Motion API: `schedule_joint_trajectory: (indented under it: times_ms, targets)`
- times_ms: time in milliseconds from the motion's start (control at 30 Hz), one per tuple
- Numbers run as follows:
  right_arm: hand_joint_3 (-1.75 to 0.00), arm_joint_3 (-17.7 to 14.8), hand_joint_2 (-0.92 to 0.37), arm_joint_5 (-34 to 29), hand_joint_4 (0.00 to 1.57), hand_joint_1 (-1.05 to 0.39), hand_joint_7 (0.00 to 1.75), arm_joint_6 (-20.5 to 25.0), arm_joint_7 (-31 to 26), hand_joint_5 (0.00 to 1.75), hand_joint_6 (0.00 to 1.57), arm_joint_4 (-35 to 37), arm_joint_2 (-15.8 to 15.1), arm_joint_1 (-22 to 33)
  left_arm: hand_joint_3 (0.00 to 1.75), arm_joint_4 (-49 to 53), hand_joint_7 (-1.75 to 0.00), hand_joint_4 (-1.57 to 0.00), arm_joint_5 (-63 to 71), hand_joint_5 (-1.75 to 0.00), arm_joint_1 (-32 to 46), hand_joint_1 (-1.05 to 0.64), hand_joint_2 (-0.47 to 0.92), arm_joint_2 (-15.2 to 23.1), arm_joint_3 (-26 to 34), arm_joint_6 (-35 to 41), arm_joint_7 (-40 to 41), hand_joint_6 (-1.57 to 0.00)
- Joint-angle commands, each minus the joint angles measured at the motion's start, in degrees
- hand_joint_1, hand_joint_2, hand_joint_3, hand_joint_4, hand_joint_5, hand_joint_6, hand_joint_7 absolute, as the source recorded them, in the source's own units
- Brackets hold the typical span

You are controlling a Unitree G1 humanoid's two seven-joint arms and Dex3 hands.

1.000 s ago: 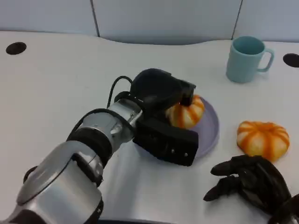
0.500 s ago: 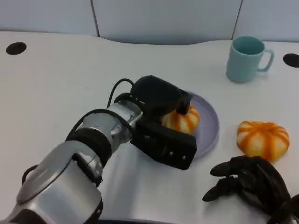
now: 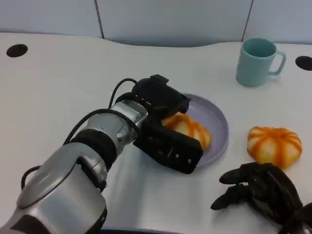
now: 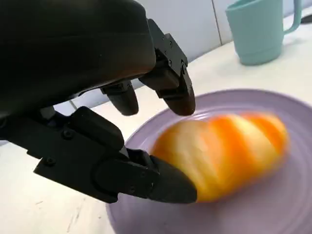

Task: Grasp the bread from the table and place it into the plate.

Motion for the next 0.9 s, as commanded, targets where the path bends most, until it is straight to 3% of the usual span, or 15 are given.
schedule_joint_trajectory:
  times_ms: [33, 67, 133, 333, 433, 700, 900]
  targets:
    - [-0.05, 0.29, -0.92, -0.88, 1.47, -0.65, 0.01, 2.19, -0.93, 0.17, 1.42, 0.90, -0.19, 2.26, 0.32, 0.09, -0.58, 0.00, 0.30, -0.75, -2.14, -0.92, 0.92, 0.45, -0.27, 1.31, -2.43, -0.14]
    - [-0.06, 0.28, -0.92, -0.86, 1.47, -0.65, 0.01, 2.18, -0.89, 0.16, 1.42, 0.85, -0.21, 2.27, 0.31, 0.03, -0.70, 0.00, 0.28, -0.73, -2.07, -0.92, 0.92, 0.52, -0.18, 1.39, -2.46, -0.06]
    - [-0.06, 0.34, -0.92, -1.04, 1.47, -0.66, 0.01, 1.96, -1.22, 0.16, 1.42, 0.71, -0.23, 2.38, 0.31, -0.09, -0.79, 0.00, 0.05, -0.71, -1.92, -0.92, 0.92, 0.69, 0.11, 1.43, -2.60, -0.01]
    - [-0.06, 0.08, -0.92, -0.62, 1.47, -0.65, 0.01, 2.39, -0.79, 0.16, 1.42, 1.16, -0.34, 1.99, 0.33, -0.63, -0.84, 0.00, -1.80, -0.72, -1.32, -0.92, 0.92, 1.81, 2.15, 0.16, -2.13, 0.00]
    - [-0.06, 0.29, -0.92, -1.03, 1.47, -0.66, 0.01, 2.06, -1.32, 0.16, 1.42, 0.98, -0.41, 2.10, 0.33, -1.94, -0.87, 0.00, -6.32, -0.79, -0.03, -0.91, 0.92, 3.47, 6.41, -3.11, -1.98, 0.00]
    - [-0.08, 0.05, -0.92, -0.74, 1.47, -0.66, 0.00, 1.98, -0.84, 0.15, 1.42, 1.14, -0.59, 1.90, 0.37, -5.95, -0.76, 0.00, -21.56, -0.81, 6.54, -0.84, 0.92, 8.47, 19.81, -14.28, -6.52, 0.00]
    - [-0.08, -0.66, -0.92, -0.37, 1.46, -0.68, 0.00, 1.90, -0.16, 0.14, 1.41, 2.73, -0.91, 1.14, 0.40, -10.99, -0.66, 0.00, -34.96, -0.90, 17.01, -0.82, 0.92, 11.19, 30.22, -24.14, -14.06, -0.06]
